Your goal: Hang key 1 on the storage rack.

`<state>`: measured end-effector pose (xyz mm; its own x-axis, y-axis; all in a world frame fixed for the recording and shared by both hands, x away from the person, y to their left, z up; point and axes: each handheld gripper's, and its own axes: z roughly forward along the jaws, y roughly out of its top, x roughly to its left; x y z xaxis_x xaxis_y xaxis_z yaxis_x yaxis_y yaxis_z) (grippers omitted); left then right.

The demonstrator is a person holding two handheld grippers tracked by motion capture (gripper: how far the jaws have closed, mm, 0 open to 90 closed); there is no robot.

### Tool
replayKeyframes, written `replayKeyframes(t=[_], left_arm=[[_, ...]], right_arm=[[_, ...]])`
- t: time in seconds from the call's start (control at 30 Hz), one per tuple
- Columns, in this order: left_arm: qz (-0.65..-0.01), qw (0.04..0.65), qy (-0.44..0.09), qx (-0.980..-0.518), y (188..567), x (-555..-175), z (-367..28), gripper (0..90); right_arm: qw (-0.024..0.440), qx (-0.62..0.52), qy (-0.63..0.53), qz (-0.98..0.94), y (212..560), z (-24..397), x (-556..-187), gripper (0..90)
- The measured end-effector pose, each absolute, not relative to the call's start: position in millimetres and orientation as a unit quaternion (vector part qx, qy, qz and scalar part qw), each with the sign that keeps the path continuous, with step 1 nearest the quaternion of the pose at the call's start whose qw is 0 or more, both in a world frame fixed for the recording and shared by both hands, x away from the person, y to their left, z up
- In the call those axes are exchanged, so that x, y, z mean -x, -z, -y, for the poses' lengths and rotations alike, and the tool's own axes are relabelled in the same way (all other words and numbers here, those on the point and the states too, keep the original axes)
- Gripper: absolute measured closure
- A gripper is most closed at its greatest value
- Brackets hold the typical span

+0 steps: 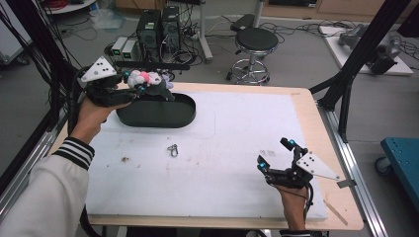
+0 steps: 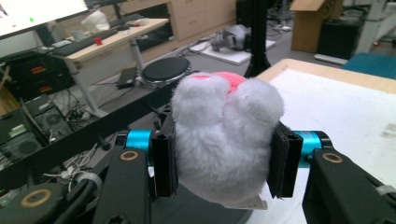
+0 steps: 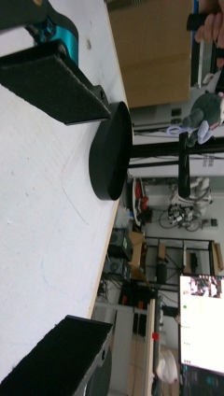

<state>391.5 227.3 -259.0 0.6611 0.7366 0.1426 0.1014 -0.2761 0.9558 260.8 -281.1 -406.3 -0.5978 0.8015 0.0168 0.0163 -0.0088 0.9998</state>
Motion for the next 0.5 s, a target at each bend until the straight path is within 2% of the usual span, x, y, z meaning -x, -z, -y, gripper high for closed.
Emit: replayKeyframes(t=[0.5], left_arm=[[-0.321,0.503,-0.335,-0.729,249.9,-404.9,-232.6,54.2]], right_arm=[[0.340,-0.322,-0.633,-0.616,423.0,278.5,-257.3,0.6]])
